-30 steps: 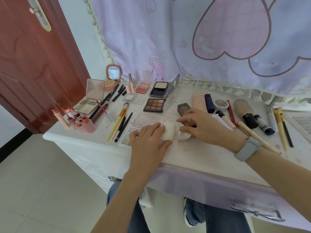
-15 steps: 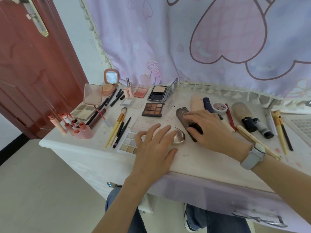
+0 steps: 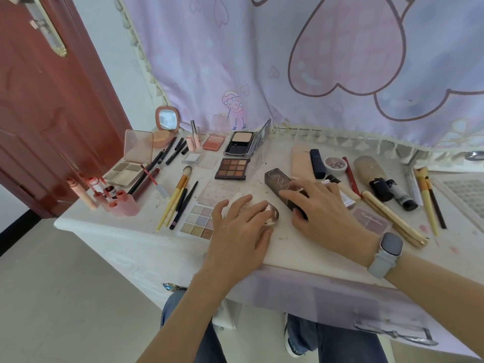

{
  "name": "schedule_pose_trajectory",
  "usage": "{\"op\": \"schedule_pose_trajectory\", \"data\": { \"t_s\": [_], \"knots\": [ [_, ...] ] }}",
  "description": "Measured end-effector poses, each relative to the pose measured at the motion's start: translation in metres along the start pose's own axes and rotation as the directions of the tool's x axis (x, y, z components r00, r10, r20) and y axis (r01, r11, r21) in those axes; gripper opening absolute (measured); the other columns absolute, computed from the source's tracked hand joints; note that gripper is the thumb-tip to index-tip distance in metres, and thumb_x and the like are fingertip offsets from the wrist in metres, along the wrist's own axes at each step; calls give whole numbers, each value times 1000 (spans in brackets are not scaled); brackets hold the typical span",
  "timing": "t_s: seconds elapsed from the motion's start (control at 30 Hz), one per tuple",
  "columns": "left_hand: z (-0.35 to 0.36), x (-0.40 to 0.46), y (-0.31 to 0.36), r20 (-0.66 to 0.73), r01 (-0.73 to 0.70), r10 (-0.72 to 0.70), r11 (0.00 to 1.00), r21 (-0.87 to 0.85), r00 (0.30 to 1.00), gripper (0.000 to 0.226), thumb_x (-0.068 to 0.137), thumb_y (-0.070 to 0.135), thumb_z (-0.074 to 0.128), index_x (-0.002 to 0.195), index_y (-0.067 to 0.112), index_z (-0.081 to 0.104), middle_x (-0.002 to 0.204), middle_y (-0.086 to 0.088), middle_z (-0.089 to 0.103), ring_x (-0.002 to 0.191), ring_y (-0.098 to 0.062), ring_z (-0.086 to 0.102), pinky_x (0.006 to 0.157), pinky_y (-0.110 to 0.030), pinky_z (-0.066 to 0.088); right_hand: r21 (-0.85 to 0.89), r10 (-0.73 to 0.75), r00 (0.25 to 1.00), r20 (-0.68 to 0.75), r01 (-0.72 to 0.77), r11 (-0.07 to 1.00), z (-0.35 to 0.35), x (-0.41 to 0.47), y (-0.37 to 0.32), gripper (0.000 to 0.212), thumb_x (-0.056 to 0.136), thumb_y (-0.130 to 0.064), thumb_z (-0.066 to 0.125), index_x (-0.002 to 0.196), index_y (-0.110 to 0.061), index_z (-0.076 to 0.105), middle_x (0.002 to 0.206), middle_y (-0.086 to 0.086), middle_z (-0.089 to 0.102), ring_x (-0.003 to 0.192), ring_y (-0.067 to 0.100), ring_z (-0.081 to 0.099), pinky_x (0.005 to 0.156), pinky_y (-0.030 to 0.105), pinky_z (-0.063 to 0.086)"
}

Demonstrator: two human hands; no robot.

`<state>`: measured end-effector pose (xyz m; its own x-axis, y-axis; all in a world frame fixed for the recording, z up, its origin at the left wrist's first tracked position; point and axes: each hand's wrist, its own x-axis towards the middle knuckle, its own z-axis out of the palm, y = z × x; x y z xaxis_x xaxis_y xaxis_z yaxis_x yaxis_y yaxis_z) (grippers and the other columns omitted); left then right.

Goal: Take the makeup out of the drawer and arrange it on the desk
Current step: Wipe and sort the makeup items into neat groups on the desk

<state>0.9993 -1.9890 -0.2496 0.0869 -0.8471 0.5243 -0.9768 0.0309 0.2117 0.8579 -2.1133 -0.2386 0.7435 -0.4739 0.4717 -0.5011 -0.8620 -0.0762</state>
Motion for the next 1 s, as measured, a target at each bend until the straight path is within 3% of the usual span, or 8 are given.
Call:
{"op": "schedule_pose_trajectory", "data": {
  "t_s": [0.13,0.3,0.57,0.67,0.77,0.8,0.9,1.0],
  "knots": [
    [1,1,1,5,10,-10,1000,-20,1000,24,82,24,56,103,21,67,115,6,65,118,-22,54,99,-51,32,159,119,992,-45,-110,981,-2,3,0,35,73,2,65,107,-3,64,114,21,58,85,38,61,73,45,43],
    [3,5,6,16,37,-36,999,-27,999,32,84,31,42,101,20,66,116,2,64,118,-22,54,101,-49,31,57,95,995,-14,-94,994,-1,-4,-5,30,73,-2,68,103,-3,65,111,21,59,85,36,62,73,44,43],
    [8,4,3,-23,15,-16,999,-52,1000,18,79,21,58,95,21,68,111,5,66,116,-18,56,104,-49,26,132,113,994,0,-112,985,-4,-12,-5,30,77,1,65,107,0,64,108,22,59,85,42,56,73,52,48],
    [7,7,6,-49,27,-31,996,-88,998,17,79,20,58,93,19,68,115,0,65,117,-20,55,104,-48,27,246,135,986,-100,-107,963,-12,-6,-4,25,79,3,63,103,-1,65,108,20,56,89,35,56,80,43,48],
    [5,16,9,-93,42,-53,992,-119,994,30,79,18,61,109,13,64,122,-6,60,117,-24,54,100,-51,36,415,268,943,-196,-168,894,-28,8,0,23,80,0,64,103,-4,65,108,5,48,94,14,50,87,8,36],
    [4,22,12,-91,59,-71,989,-134,993,39,79,18,62,117,12,59,127,-7,56,119,-24,51,100,-50,36,480,334,921,-202,-204,853,-34,14,1,23,81,-2,64,104,-7,65,107,0,46,93,11,49,86,5,35],
    [-1,41,25,-8,103,-108,967,-232,994,61,84,28,64,137,12,39,138,-5,45,127,-22,40,103,-40,29,615,455,881,-128,-289,734,-51,24,4,22,82,-11,65,98,-25,62,102,-8,48,94,15,53,86,20,43],
    [-2,60,42,13,116,-118,935,-334,993,57,86,38,59,136,20,38,124,4,53,113,-14,49,91,-30,40,714,489,868,-82,-292,637,-67,25,0,18,75,-28,67,85,-40,59,99,-10,55,88,14,58,79,25,47]
  ]
}}
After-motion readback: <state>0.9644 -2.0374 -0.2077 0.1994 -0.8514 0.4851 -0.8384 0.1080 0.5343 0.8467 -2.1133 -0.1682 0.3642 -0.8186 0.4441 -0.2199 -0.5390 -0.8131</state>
